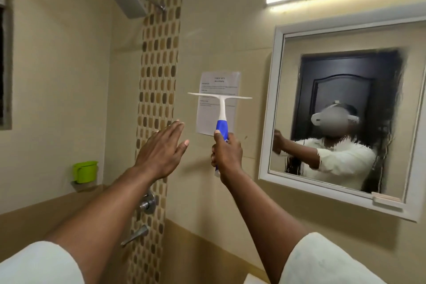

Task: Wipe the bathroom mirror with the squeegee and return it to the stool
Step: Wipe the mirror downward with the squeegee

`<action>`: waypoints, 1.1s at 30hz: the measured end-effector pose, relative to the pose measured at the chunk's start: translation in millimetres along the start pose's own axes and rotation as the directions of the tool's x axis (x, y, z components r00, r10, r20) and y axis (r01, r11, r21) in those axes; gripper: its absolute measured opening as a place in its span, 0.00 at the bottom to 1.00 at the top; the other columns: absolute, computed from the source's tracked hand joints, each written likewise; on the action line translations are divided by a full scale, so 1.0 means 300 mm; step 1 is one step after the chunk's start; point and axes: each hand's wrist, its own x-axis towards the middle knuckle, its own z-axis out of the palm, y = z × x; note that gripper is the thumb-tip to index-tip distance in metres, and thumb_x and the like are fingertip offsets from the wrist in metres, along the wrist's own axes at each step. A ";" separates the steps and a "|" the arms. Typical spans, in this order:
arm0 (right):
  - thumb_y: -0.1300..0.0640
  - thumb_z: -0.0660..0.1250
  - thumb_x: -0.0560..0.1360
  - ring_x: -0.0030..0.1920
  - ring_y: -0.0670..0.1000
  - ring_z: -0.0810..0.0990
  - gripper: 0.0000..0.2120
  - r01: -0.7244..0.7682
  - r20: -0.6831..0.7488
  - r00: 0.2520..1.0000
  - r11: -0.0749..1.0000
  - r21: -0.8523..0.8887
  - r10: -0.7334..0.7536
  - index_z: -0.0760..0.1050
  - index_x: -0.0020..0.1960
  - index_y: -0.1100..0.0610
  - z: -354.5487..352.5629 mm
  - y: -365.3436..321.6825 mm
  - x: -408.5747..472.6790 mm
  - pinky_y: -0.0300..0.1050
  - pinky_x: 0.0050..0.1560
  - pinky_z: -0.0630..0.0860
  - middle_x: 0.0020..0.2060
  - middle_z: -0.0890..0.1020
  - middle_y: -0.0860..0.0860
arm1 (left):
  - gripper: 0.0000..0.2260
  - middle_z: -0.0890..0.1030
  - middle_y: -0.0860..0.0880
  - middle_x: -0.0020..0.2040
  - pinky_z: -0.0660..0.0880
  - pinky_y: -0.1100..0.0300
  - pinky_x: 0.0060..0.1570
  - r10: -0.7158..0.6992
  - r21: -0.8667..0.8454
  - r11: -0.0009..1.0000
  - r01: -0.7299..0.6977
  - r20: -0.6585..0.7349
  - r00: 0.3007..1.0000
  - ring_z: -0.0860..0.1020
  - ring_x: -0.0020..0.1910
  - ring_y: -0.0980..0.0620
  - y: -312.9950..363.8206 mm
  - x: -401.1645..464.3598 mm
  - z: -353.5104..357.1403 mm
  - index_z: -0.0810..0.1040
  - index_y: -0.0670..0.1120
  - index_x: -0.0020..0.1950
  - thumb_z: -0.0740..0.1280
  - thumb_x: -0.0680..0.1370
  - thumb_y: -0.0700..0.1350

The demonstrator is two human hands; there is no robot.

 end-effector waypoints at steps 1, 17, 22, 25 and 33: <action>0.47 0.60 0.74 0.37 0.56 0.71 0.16 0.016 0.004 1.000 1.000 -0.009 -0.016 0.70 0.45 0.61 -0.012 -0.025 0.006 0.53 0.40 0.70 0.36 0.73 0.58 | 0.26 0.53 0.51 0.78 0.53 0.52 0.73 -0.002 -0.005 1.000 0.002 -0.008 1.000 0.54 0.76 0.52 0.011 0.011 -0.009 0.50 0.50 0.77 0.48 0.80 0.57; 0.48 0.60 0.77 0.40 0.58 0.74 0.10 0.216 -0.137 0.964 0.971 -0.099 -0.228 0.68 0.40 0.51 -0.160 -0.298 0.144 0.63 0.48 0.76 0.39 0.75 0.58 | 0.25 0.56 0.49 0.77 0.54 0.51 0.73 0.178 -0.164 0.965 -0.206 -0.174 0.969 0.55 0.75 0.51 0.155 0.293 -0.025 0.54 0.47 0.76 0.50 0.81 0.55; 0.48 0.60 0.77 0.38 0.58 0.73 0.10 0.266 -0.244 0.919 0.944 -0.196 -0.310 0.68 0.40 0.53 -0.221 -0.363 0.212 0.64 0.47 0.76 0.36 0.74 0.58 | 0.25 0.55 0.50 0.77 0.54 0.51 0.73 0.259 -0.203 0.930 -0.306 -0.227 0.939 0.55 0.75 0.52 0.205 0.425 -0.003 0.54 0.48 0.76 0.50 0.81 0.55; 0.47 0.59 0.77 0.38 0.58 0.73 0.11 0.268 -0.300 0.889 0.925 -0.269 -0.345 0.68 0.41 0.53 -0.268 -0.385 0.241 0.63 0.47 0.75 0.36 0.74 0.58 | 0.26 0.54 0.50 0.78 0.55 0.50 0.73 0.318 -0.221 0.901 -0.374 -0.249 0.915 0.55 0.75 0.51 0.243 0.483 0.003 0.53 0.48 0.76 0.50 0.80 0.56; 0.50 0.59 0.79 0.34 0.52 0.73 0.16 0.275 -0.402 0.819 0.895 -0.351 -0.409 0.68 0.61 0.60 -0.396 -0.431 0.290 0.50 0.41 0.74 0.38 0.74 0.57 | 0.26 0.53 0.50 0.78 0.53 0.51 0.73 0.394 -0.252 0.844 -0.473 -0.306 0.866 0.54 0.76 0.50 0.336 0.598 0.020 0.53 0.49 0.76 0.49 0.80 0.57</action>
